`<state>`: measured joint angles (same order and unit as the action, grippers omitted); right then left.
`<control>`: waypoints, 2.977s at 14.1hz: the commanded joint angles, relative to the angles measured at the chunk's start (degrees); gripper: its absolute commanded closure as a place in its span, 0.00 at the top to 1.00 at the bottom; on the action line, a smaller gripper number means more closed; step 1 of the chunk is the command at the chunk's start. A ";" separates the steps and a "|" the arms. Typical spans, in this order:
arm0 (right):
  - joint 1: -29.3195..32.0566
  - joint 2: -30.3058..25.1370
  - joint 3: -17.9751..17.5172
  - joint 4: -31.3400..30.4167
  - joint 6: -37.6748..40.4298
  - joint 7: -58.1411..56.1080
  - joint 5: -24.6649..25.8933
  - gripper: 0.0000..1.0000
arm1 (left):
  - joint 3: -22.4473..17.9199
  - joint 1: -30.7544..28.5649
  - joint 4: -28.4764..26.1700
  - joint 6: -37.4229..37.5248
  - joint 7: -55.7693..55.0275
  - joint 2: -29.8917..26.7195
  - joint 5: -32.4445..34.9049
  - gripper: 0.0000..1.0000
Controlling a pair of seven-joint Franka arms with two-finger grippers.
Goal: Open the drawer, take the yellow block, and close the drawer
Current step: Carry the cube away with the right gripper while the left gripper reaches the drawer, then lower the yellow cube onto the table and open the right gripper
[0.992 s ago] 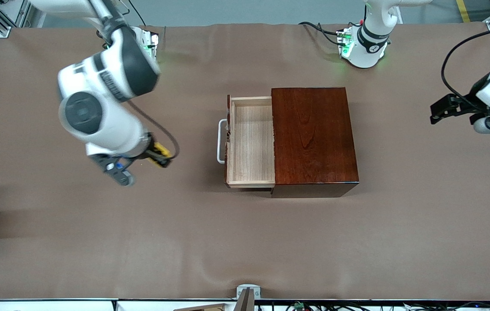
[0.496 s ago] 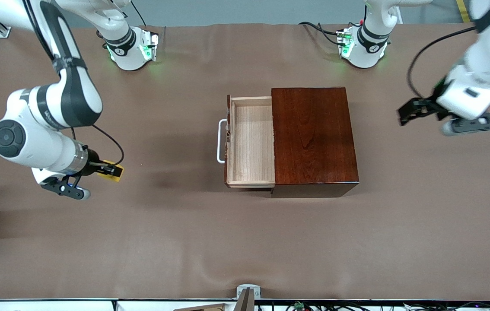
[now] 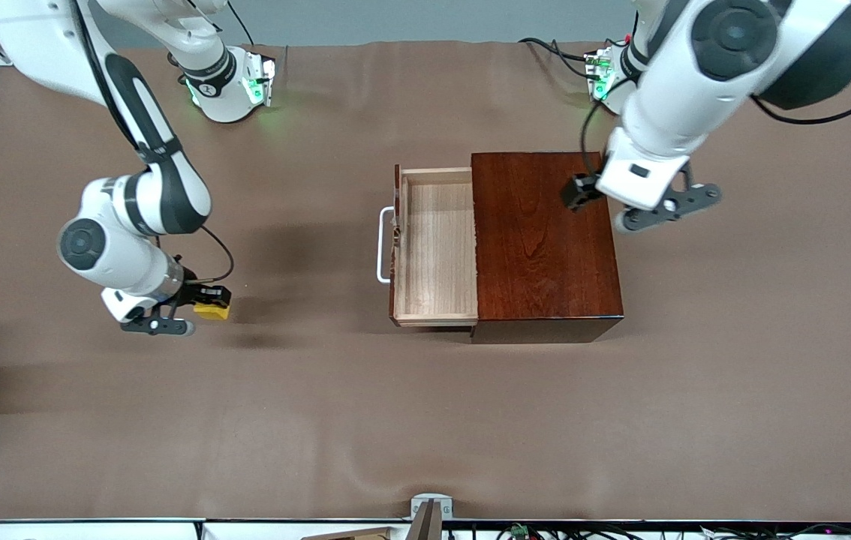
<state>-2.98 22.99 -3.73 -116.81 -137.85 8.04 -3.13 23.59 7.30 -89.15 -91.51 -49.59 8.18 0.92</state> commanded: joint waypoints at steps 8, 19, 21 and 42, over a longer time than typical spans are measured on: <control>0.34 5.40 -1.10 2.20 -3.74 -1.09 -3.55 0.00 | -0.57 20.54 15.50 -9.45 -35.82 18.70 -0.57 1.00; 0.69 15.23 -0.93 20.48 8.13 -0.74 -3.46 0.00 | -0.74 25.04 17.17 -26.79 -69.28 29.17 -2.15 1.00; 0.52 15.94 -0.93 20.75 7.95 -0.22 -3.37 0.00 | -0.92 25.13 17.17 -28.89 -80.08 30.31 -2.15 1.00; 2.01 7.79 0.12 20.67 15.41 4.36 -2.67 1.00 | -12.34 36.56 16.38 -22.76 -91.03 33.57 3.65 1.00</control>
<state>-2.22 36.80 -3.55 -93.56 -126.12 11.65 -5.80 11.32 44.03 -73.70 -119.30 -140.88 41.89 3.81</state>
